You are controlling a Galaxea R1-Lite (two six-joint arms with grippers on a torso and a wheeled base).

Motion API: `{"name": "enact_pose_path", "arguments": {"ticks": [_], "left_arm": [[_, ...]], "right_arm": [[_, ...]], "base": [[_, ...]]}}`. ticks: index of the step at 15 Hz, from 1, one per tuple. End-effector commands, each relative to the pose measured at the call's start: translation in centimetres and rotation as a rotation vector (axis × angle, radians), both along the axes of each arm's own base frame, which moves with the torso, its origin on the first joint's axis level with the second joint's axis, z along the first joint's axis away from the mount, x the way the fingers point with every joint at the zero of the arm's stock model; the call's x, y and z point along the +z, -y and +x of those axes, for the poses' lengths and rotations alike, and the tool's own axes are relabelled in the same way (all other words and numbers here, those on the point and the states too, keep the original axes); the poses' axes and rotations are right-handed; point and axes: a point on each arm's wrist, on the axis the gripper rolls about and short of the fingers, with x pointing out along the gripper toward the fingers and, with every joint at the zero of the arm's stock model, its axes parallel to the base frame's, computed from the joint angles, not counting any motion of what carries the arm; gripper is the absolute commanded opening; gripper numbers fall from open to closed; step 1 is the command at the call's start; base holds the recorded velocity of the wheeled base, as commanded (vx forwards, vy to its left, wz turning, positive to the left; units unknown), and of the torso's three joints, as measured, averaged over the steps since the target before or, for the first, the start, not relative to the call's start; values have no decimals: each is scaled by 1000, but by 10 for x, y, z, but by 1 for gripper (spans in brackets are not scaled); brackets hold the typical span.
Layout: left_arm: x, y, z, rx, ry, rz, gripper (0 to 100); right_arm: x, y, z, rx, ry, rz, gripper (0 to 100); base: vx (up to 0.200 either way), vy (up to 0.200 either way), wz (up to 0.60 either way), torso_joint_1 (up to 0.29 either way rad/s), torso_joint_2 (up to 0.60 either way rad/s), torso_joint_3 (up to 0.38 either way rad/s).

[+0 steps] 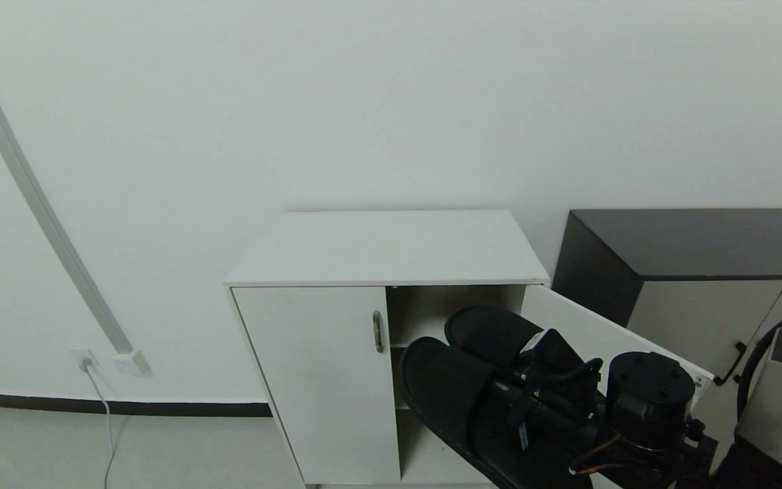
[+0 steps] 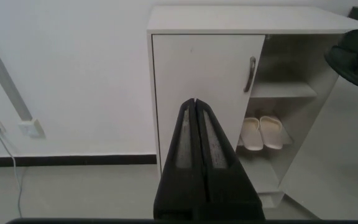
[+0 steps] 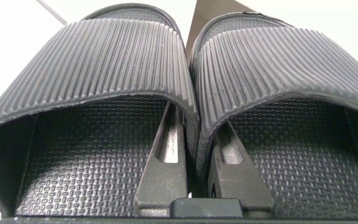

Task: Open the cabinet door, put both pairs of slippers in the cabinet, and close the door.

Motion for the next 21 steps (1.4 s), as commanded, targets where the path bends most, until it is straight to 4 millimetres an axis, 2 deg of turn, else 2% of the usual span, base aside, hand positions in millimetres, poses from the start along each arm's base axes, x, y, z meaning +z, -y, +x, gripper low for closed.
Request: {"name": "enact_pose_path", "arguments": {"ticks": [1,11,21], "left_arm": [[0,0,0,0,-1,0,0],[0,0,0,-1,-1,0,0],[0,0,0,0,-1,-2,0]], "right_arm": [[-2,0,0,2,-4,-4,0],[-4,-1,1,4,-7,-6,0],[-5,1,-1,4,-2,-2,0]], "base": [[0,0,0,-232,544,315],[0,0,0,-206,524,322],[0,0,0,-135,473,338]]}}
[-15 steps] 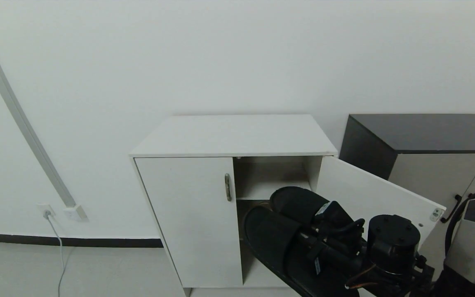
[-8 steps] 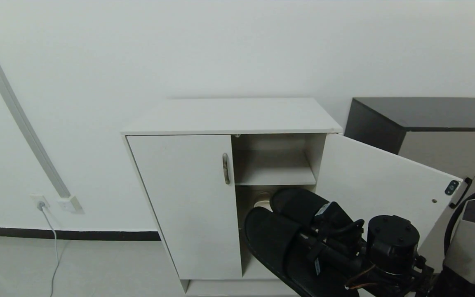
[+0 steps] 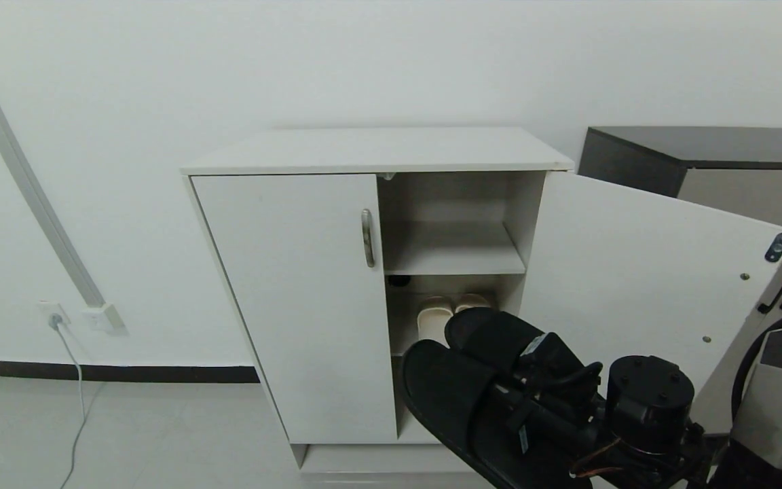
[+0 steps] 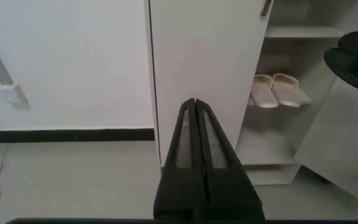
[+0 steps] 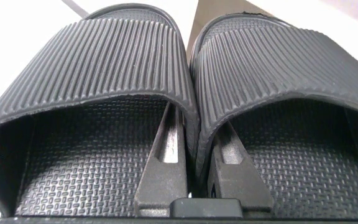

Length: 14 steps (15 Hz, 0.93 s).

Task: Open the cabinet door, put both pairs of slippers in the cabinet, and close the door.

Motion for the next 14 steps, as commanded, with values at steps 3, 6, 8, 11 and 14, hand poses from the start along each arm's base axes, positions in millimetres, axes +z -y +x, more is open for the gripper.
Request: {"name": "enact_pose_path", "arguments": {"ticks": [3,6,8,11,14], "left_arm": [[0,0,0,0,0,0,0],[0,0,0,0,0,-2,0],[0,0,0,0,1,-2,0],[0,0,0,0,0,-2,0],[0,0,0,0,-2,0,0]], "right_arm": [[-2,0,-1,3,-6,-6,0],[-3,0,-1,3,-7,-7,0],[-3,0,-1,3,-8,-8,0],[-3,0,-1,5,-8,-8,0],[-12,-3,-1,-9,-20,-34,0]], "base": [[0,0,0,-62,448,375],[0,0,0,-13,246,212],[0,0,0,0,0,0],[0,0,0,0,0,0],[0,0,0,0,0,0]]}}
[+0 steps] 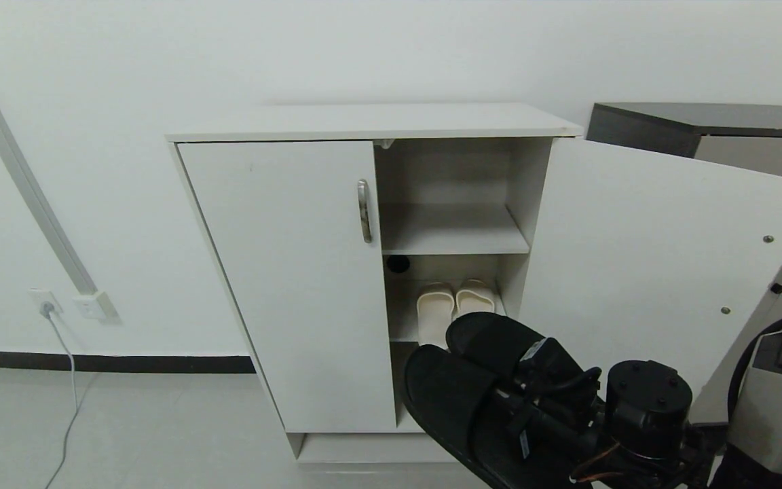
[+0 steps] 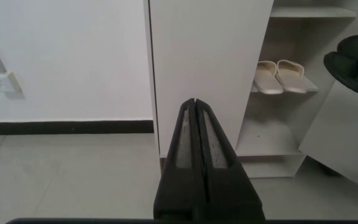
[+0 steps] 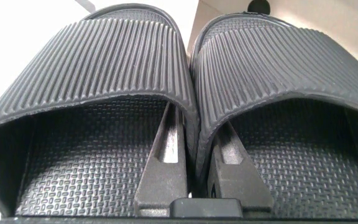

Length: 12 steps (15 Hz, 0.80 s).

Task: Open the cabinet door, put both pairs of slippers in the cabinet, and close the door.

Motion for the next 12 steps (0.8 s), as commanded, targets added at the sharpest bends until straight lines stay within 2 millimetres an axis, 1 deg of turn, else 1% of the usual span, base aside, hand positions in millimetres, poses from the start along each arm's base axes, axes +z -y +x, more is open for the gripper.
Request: {"name": "enact_pose_path", "arguments": {"ticks": [1,2,4,7,8,9,10,11,12], "left_arm": [[0,0,0,0,-1,0,0],[0,0,0,0,-1,-1,0],[0,0,0,0,-1,-1,0],[0,0,0,0,-1,-1,0],[0,0,0,0,-1,0,0],[0,0,0,0,-1,0,0],[0,0,0,0,-1,-1,0],[0,0,0,0,-1,-1,0],[0,0,0,0,-1,0,0]], "right_arm": [[-11,-8,-4,-30,2,-59,0],[-18,-17,-8,-75,4,-89,0],[-25,-28,-12,-75,-7,-90,0],[-23,-32,-11,-45,-26,-42,0],[-16,-45,-1,-102,-7,-12,0],[-9,-63,9,-234,-70,43,0],[-3,-78,17,-322,-131,95,0],[1,-86,23,-373,-168,105,0],[12,-94,30,-423,-207,116,0]], "base": [[0,0,0,0,0,0],[0,0,0,0,0,0],[0,0,0,0,0,0],[0,0,0,-10,83,80],[0,0,0,0,0,0],[0,0,0,0,0,0],[0,0,0,0,0,0],[0,0,0,0,0,0],[0,0,0,0,0,0]]}}
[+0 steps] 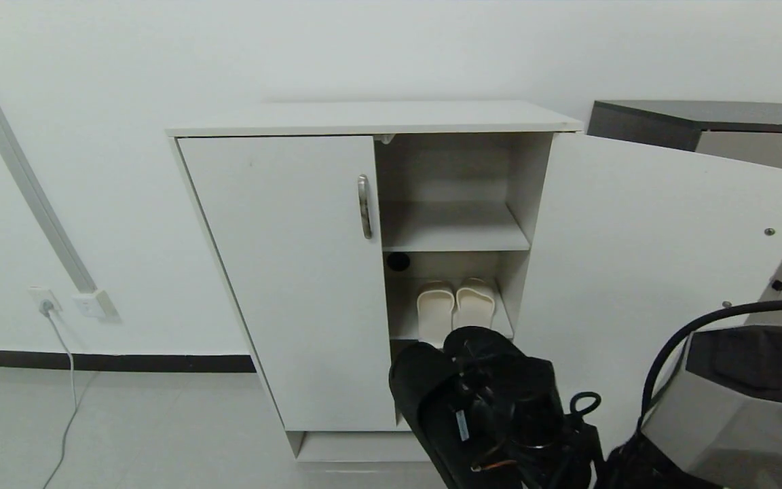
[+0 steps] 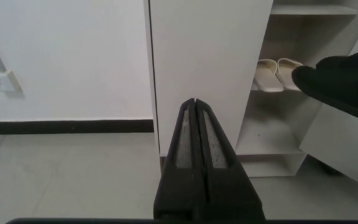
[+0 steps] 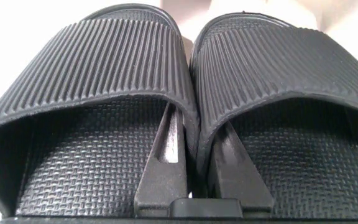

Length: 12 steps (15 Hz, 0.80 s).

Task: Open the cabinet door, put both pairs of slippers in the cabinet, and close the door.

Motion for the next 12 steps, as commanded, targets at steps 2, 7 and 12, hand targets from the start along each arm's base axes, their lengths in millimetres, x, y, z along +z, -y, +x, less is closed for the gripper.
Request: {"name": "enact_pose_path", "arguments": {"ticks": [2,7,12], "left_arm": [[0,0,0,1,-2,0,0],[0,0,0,1,-1,0,0],[0,0,0,1,-1,0,0]], "right_arm": [[53,-27,15,-153,-22,114,0],[119,-26,16,-264,-25,116,0],[135,-30,38,-351,47,133,0]], "base": [[0,0,0,0,0,0],[0,0,0,0,0,0],[0,0,0,0,0,0]]}}
